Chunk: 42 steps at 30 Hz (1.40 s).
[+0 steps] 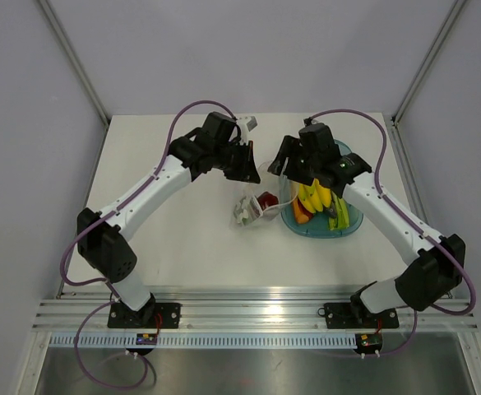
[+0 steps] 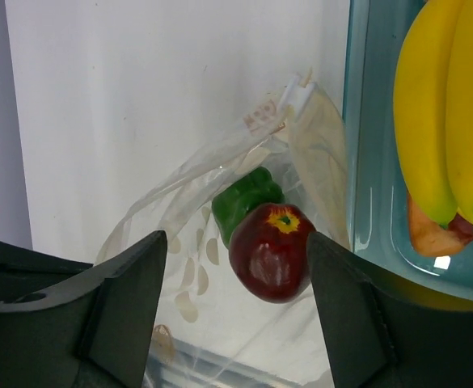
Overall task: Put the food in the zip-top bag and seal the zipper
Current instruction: Place the fake fruit in the zipper food storage bag.
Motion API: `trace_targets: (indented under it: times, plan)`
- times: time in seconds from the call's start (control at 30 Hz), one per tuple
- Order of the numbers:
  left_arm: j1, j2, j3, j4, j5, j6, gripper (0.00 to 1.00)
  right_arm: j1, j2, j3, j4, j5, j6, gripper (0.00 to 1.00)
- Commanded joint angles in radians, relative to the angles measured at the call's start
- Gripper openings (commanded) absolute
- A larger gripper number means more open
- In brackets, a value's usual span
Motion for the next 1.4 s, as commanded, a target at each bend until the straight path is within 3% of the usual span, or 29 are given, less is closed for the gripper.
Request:
trace_targets:
  times: [0.0, 0.13, 0.2, 0.3, 0.4, 0.53, 0.73, 0.87, 1.13, 1.27, 1.37]
  plan:
    - [0.004, -0.052, -0.003, 0.051, 0.045, -0.006, 0.0, 0.005, -0.075, 0.004, -0.028, 0.062, -0.026, 0.71]
    - [0.005, -0.052, -0.007, 0.053, 0.042, -0.001, 0.0, 0.006, -0.155, -0.032, -0.048, 0.105, -0.029, 0.6]
    - [0.005, -0.054, -0.013, 0.054, 0.041, -0.003, 0.0, 0.006, -0.204, -0.064, -0.052, 0.126, -0.025, 0.61]
    - [0.007, -0.057, -0.021, 0.056, 0.039, -0.003, 0.0, 0.005, -0.215, -0.095, -0.083, 0.139, -0.032, 0.75]
    - [0.008, -0.058, -0.024, 0.057, 0.036, -0.004, 0.0, 0.005, -0.178, -0.124, -0.108, 0.076, -0.031, 0.77]
    - [0.008, -0.058, -0.023, 0.054, 0.035, -0.003, 0.0, 0.035, -0.203, -0.176, -0.079, 0.062, -0.02, 0.64]
    - [0.008, -0.055, -0.021, 0.053, 0.039, -0.001, 0.0, 0.093, -0.293, -0.144, -0.077, 0.128, -0.008, 0.3]
    - [0.008, -0.054, -0.026, 0.053, 0.039, -0.004, 0.0, 0.12, -0.296, -0.092, -0.074, 0.153, -0.005, 0.27]
    - [0.008, -0.057, -0.033, 0.05, 0.041, -0.003, 0.0, 0.17, -0.175, -0.015, -0.065, 0.134, -0.025, 0.3]
    - [0.008, -0.062, -0.033, 0.048, 0.039, 0.0, 0.0, 0.172, -0.063, 0.004, -0.057, 0.026, -0.054, 0.15]
    - [0.008, -0.063, -0.033, 0.048, 0.036, 0.002, 0.0, 0.172, 0.023, 0.011, -0.08, -0.065, -0.075, 0.11]
